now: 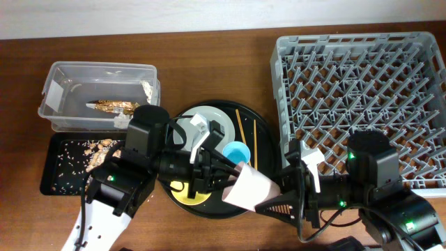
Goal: Sort waste into correct bins and load items into the dishwasher rack
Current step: 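Pass the pink cup from the left gripper to the right gripper, then lower the pink cup into the dish rack with the right gripper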
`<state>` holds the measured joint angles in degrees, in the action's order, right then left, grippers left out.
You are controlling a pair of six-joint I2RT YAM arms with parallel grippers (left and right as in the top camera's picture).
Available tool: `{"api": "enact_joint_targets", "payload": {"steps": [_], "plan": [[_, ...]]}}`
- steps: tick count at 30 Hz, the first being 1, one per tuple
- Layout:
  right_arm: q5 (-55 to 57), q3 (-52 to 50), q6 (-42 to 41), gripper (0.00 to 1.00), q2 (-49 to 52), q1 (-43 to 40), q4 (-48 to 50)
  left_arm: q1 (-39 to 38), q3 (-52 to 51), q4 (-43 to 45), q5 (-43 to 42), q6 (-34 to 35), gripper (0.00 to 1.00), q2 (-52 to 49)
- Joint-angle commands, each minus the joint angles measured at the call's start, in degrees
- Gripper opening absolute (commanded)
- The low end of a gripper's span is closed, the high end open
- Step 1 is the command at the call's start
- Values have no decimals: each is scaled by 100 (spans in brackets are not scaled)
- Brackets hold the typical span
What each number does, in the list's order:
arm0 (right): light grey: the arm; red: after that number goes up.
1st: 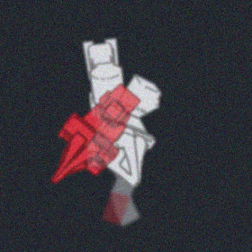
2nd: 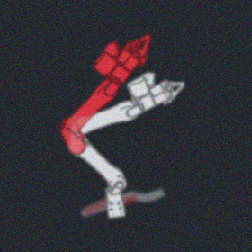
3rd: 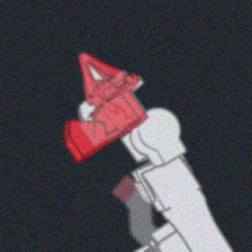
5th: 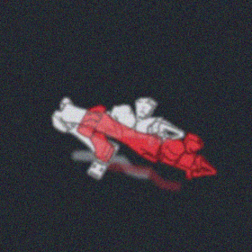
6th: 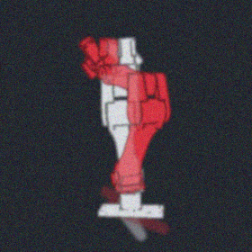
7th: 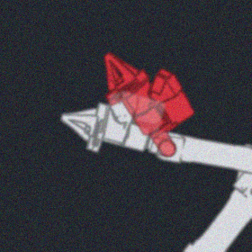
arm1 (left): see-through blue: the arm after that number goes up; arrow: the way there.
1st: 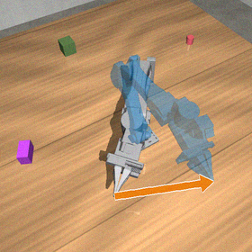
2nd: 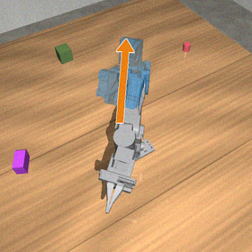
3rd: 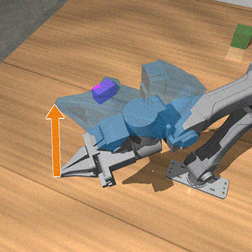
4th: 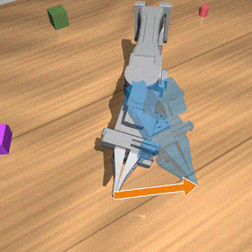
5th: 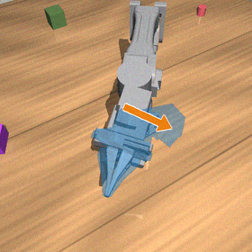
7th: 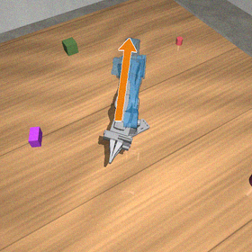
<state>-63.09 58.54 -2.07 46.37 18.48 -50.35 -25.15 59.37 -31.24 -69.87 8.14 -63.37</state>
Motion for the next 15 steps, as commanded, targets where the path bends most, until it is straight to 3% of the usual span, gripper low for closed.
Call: {"api": "enact_joint_targets", "payload": {"steps": [1, 6, 11, 15], "plan": [[702, 256, -457, 44, -4, -437, -273, 74, 83, -190, 205, -55, 97, 46], [3530, 634, -1097, 41, 2, -1438, -1694, 533, 83, -1137, 1471, -52, 99, 46], [5652, 640, -1220, 41, 332, -1705, -2197, 581, 83, -1585, 2159, -55, 99, 46], [6704, 651, -1222, 41, 1421, -1707, -2229, 581, 83, -1930, 2535, -105, 99, 46]]}}
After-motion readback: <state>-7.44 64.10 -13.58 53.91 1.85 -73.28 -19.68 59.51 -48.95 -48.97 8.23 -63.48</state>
